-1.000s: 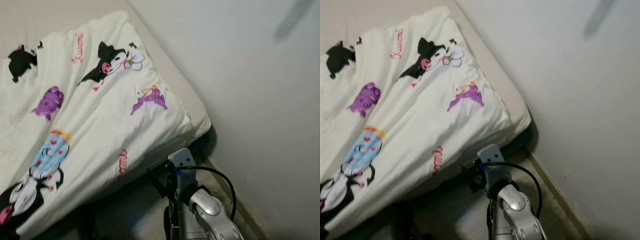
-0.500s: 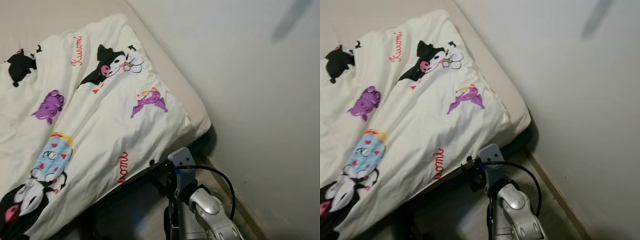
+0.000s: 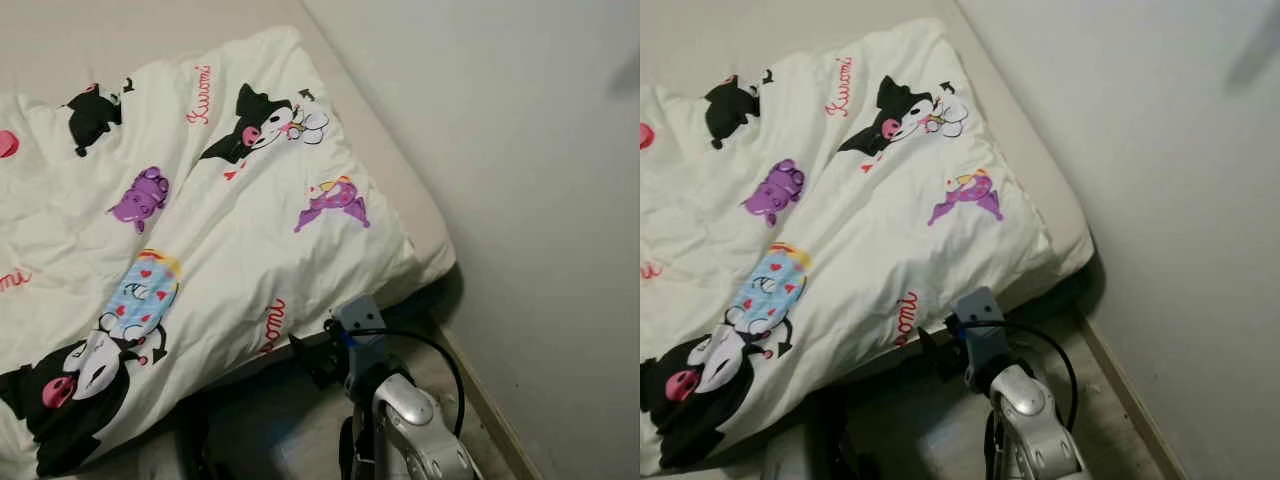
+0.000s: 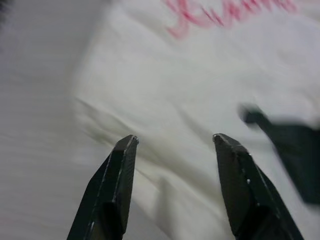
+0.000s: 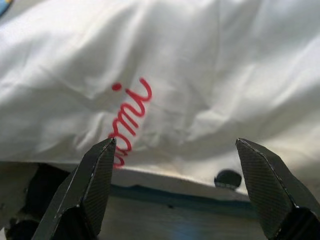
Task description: Clean up the room
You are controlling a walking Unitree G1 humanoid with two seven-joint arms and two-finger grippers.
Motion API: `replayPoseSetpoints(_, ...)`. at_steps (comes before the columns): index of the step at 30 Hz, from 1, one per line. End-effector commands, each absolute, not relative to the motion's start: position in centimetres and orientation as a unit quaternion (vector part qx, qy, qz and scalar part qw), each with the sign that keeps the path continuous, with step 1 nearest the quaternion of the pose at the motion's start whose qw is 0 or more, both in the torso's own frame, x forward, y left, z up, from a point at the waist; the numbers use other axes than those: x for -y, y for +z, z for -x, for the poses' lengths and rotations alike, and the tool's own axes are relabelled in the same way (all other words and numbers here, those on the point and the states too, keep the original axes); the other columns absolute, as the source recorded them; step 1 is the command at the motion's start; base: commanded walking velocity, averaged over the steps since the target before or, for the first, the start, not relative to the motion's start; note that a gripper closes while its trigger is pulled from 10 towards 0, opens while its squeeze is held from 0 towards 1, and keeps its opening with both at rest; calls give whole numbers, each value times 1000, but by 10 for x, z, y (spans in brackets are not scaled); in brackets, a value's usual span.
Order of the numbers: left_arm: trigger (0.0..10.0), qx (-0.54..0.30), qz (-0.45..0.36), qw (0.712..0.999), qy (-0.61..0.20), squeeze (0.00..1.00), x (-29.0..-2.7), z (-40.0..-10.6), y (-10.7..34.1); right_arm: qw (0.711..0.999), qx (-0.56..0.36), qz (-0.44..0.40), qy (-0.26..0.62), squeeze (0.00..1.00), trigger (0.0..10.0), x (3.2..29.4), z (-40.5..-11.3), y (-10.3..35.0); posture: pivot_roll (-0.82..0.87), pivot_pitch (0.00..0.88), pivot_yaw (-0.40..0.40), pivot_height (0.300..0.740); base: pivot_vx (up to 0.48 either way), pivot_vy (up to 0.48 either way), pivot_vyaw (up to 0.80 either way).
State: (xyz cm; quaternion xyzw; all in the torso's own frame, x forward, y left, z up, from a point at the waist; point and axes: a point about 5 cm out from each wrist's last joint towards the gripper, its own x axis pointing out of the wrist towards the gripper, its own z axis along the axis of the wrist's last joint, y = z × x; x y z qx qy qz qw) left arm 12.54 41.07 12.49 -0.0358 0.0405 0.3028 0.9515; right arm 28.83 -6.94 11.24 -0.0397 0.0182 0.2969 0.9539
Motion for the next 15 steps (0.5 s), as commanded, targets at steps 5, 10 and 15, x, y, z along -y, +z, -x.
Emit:
replayPoseSetpoints(5,10000,-75,-72,886,452,0,-456,-110,140,952,-36,29,301,0,10000,66,-285,100,-61,440,5,561,0,0,0)
replayPoseSetpoints(10,10000,-177,-188,879,400,0,-463,-123,131,953,-35,27,300,0,10000,66,-286,100,-54,439,7,561,0,0,0)
replayPoseSetpoints(15,10000,-251,-237,862,371,0,-466,-128,114,954,-33,27,298,0,10000,67,-286,100,-57,446,2,561,0,0,0)
